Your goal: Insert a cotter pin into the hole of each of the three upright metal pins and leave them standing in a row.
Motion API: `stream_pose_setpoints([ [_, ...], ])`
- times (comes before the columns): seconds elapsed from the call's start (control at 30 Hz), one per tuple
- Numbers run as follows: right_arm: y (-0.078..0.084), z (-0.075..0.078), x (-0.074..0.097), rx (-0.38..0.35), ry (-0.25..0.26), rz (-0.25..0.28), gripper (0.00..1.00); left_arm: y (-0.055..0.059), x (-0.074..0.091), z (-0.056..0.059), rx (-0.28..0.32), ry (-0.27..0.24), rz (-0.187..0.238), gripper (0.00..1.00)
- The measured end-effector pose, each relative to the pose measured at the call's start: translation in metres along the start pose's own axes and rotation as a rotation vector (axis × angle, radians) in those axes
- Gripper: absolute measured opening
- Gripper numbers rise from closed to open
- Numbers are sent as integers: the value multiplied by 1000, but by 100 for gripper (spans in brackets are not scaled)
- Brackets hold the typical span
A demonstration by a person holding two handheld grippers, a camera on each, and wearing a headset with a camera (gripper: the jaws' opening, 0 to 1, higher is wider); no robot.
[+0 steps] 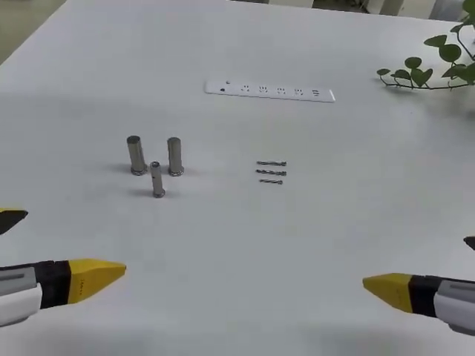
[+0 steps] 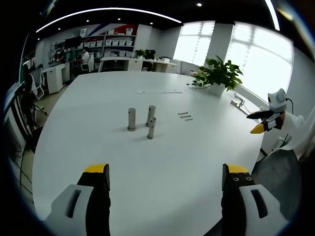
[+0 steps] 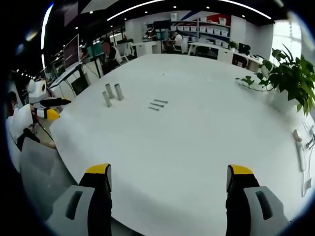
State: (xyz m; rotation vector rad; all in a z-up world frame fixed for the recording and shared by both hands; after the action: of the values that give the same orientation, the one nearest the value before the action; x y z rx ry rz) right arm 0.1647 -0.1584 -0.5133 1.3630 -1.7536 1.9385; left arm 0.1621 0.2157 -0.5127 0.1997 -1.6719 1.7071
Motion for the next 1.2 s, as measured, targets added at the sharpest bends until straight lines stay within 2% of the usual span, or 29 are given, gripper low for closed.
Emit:
stream_pose_setpoints([
  [0.2,-6,2,2,8,8,11,95,-2,-3,0,-9,10,-5,92],
  [0.37,-4,1,0,6,7,5,95,-6,-8,2,-23,28,-3,91],
  [0.53,-2,4,0,2,20,12,94,-13,-16,2,-40,41,-3,90],
  [0.83,2,7,-1,-19,11,5,94,-26,-34,6,-68,78,5,88],
  [1.1,1,8,-3,-21,11,-7,94,-28,-47,11,-84,119,-4,86],
  [1.2,2,9,-3,-24,13,-11,94,-27,-52,10,-94,121,-15,85],
])
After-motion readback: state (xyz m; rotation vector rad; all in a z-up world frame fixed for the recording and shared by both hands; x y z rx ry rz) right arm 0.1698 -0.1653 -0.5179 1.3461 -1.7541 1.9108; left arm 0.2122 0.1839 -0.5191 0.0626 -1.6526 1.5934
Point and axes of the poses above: the centre of the closed fingertips' face, and the gripper's own axes: x roughly backward along the fingers, z roughly to its right, y roughly out of its underside, the point moved 2 cm from there along x, roughly backward along the fingers, and after that the axes turned 8 degrees about -y, right-handed, at the moved point
